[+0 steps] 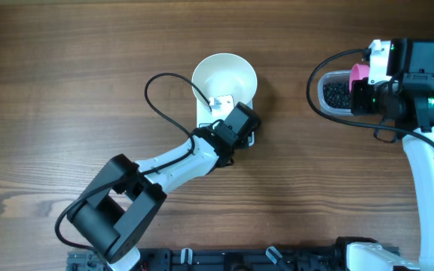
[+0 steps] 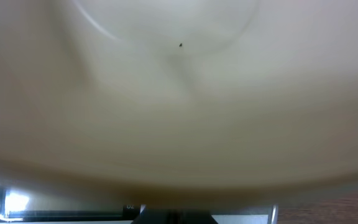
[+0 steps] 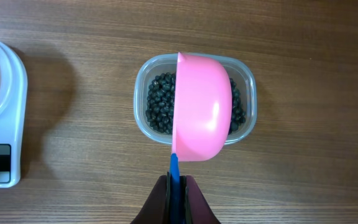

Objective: Scoop item into bowl and weigh 150g on scale

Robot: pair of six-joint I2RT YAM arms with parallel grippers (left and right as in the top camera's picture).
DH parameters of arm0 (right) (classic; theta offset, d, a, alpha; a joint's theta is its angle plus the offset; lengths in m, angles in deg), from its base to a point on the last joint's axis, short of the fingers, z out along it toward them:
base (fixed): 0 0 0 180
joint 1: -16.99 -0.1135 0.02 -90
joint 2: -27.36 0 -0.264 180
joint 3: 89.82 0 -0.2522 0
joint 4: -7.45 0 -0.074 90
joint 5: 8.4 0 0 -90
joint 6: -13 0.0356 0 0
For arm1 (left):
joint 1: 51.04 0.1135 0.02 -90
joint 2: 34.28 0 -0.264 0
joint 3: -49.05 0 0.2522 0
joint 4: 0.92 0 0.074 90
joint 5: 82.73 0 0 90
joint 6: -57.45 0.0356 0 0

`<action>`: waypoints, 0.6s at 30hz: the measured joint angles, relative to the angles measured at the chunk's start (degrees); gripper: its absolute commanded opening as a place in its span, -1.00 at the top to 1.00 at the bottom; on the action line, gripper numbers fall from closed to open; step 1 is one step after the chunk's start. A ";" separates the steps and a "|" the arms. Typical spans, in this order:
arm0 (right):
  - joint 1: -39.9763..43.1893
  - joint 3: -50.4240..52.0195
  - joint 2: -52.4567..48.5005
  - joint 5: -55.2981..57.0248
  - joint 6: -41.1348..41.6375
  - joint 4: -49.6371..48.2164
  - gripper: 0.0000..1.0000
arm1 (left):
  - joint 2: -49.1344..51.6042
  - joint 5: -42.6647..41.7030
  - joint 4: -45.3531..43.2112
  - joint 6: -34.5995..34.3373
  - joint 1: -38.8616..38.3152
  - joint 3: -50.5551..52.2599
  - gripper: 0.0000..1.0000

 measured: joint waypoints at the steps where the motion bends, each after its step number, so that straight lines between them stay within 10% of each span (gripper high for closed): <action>1: 0.00 0.00 0.00 0.00 0.00 0.00 0.92 | 0.09 0.00 -0.04 0.00 0.00 0.00 0.92; 18: 0.00 0.00 0.00 -0.02 0.00 -0.17 0.91 | 1.05 0.46 -0.46 0.00 0.00 -0.22 0.92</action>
